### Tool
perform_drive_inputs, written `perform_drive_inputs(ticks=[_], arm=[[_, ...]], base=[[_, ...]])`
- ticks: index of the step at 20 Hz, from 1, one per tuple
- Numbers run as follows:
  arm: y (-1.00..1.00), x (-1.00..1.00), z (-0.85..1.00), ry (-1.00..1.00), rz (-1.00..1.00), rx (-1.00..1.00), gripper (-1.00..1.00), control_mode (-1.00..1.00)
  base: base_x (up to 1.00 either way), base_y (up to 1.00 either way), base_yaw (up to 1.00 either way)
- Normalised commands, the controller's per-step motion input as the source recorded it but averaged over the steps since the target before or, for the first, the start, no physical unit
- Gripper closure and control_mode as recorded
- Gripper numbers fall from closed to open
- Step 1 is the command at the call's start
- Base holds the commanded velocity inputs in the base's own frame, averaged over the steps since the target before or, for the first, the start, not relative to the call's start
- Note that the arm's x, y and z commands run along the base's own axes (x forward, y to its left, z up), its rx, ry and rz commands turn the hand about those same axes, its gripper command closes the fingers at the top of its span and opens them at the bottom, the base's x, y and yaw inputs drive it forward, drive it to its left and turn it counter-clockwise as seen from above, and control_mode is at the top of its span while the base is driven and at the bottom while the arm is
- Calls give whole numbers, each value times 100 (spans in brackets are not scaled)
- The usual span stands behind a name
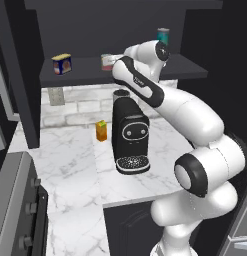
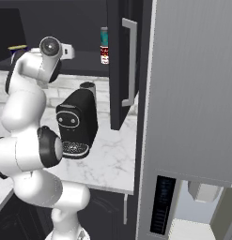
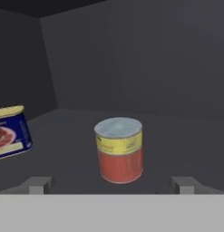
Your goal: Stack two cans on top of the other two cans in the cabinet.
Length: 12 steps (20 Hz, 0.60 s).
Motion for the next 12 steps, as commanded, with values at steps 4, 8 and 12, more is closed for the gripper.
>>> perform_drive_inputs(ticks=[4, 8, 12], arm=[[0, 30, 0, 1, 0, 0, -100, -100], [0, 28, 0, 0, 0, 0, -100, -100], [0, 23, -1, 0, 0, 0, -100, -100]], base=[[0, 0, 0], [0, 0, 0], [0, 0, 0]])
